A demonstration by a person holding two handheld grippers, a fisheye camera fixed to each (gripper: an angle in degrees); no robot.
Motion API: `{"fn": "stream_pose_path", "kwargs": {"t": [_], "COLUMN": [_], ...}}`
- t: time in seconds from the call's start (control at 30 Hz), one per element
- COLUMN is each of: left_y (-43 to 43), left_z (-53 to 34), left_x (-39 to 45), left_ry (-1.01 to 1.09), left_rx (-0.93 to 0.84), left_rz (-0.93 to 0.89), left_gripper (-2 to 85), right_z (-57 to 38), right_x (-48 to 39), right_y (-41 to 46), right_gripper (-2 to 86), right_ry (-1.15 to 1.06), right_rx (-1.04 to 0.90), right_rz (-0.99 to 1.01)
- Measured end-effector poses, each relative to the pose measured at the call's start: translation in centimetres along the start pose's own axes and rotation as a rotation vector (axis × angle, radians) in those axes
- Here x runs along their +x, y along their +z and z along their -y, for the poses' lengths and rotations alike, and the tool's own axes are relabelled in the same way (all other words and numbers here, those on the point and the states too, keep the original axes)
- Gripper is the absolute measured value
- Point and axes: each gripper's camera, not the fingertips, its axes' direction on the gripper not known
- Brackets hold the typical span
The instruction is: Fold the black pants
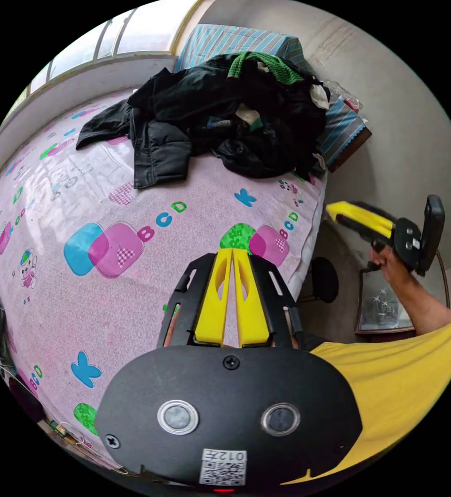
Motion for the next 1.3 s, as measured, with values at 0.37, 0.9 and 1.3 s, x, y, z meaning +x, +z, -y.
{"fn": "stream_pose_path", "kwargs": {"t": [0.37, 0.9, 1.3], "left_y": [5.2, 12.6, 15.0], "left_z": [13.0, 34.2, 37.9], "left_x": [2.5, 8.1, 8.8], "left_ry": [-0.257, -0.238, -0.291], "left_rx": [0.049, 0.067, 0.091], "left_rz": [0.109, 0.117, 0.083], "left_gripper": [0.5, 0.3, 0.4], "right_z": [11.2, 25.6, 23.6], "right_x": [26.4, 51.4, 53.4], "right_y": [17.8, 35.9, 39.8], "right_gripper": [3.7, 9.8, 1.9], "right_ry": [-0.049, -0.074, -0.178], "right_rx": [0.162, 0.258, 0.392], "right_rz": [-0.069, 0.003, 0.566]}}
